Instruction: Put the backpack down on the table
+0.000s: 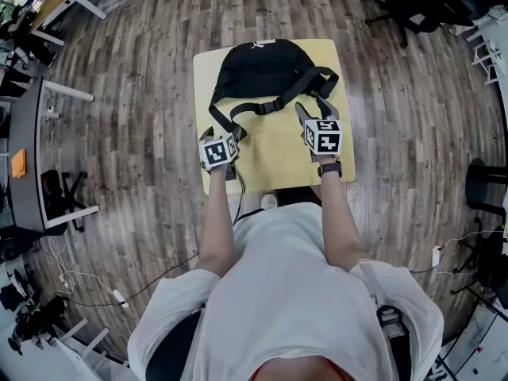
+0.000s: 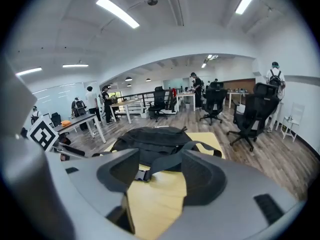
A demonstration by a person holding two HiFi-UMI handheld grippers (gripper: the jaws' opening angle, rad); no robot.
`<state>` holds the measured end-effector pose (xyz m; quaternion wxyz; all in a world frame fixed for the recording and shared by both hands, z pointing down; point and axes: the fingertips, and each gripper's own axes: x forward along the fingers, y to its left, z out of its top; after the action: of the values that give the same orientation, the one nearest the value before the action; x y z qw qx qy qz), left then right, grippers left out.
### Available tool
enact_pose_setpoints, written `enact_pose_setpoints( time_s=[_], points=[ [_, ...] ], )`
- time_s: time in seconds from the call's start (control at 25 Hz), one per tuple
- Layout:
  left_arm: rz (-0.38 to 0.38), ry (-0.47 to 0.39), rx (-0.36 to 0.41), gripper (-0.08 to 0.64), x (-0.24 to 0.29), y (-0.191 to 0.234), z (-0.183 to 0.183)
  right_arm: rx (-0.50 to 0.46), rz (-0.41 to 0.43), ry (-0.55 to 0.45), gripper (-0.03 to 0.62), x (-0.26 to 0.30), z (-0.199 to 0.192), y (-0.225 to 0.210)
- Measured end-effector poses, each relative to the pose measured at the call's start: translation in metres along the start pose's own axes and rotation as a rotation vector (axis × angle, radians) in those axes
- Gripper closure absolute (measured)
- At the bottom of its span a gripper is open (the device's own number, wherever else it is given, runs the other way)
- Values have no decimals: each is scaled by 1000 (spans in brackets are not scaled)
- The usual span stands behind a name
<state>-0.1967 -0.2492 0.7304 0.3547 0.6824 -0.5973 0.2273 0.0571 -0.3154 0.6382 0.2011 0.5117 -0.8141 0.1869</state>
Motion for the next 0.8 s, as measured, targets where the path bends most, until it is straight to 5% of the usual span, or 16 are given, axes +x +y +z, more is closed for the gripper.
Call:
enact_pose_setpoints(
  time_s=[0.44,0.8],
  points=[
    [-137,-379,153,198,-103,-74,101,-102,-36,-236,342,-75,80,49],
    [-156,-662,225,281,-198,-106,157,-126,-9,-445,485,-138,136,82]
  ],
)
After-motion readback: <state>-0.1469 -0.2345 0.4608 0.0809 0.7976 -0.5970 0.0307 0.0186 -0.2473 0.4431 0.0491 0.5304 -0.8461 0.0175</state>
